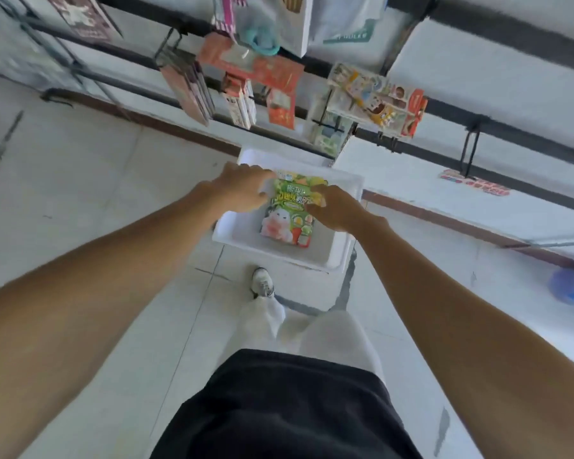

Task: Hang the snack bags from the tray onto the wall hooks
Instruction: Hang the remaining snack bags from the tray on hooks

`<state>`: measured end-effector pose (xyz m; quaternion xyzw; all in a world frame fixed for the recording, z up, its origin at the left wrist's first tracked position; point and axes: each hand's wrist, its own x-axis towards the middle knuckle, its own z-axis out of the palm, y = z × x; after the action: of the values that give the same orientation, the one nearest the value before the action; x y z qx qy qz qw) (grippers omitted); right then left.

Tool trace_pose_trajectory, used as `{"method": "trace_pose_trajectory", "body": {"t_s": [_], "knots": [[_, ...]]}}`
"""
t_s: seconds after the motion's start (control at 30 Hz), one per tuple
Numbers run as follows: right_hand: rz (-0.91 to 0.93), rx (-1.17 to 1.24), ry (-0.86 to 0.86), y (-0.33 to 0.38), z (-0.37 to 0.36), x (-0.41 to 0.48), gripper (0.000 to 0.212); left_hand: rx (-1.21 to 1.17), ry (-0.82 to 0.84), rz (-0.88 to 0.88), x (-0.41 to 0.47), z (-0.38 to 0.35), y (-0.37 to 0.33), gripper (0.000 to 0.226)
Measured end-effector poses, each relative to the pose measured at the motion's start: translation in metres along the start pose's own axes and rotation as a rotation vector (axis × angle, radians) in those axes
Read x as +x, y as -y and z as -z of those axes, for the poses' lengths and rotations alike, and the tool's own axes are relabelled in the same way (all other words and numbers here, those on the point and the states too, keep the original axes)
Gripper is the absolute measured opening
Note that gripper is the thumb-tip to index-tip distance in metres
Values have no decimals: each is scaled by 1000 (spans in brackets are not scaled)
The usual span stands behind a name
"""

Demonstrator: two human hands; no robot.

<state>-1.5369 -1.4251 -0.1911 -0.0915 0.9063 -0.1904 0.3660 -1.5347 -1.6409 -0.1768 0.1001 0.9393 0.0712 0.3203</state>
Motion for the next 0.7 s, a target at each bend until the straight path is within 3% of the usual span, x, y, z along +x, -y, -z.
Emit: {"method": "trace_pose_trajectory", "body": {"t_s": [0.33, 0.53, 0.7], "knots": [[-147, 86, 221, -29, -62, 66, 49, -284, 103, 72, 21, -69, 22, 53], [-195, 231, 216, -50, -82, 103, 45, -498, 64, 191, 48, -113, 26, 52], [-271, 230, 240, -83, -121, 130, 48, -528, 114, 186, 65, -165, 21, 52]]}}
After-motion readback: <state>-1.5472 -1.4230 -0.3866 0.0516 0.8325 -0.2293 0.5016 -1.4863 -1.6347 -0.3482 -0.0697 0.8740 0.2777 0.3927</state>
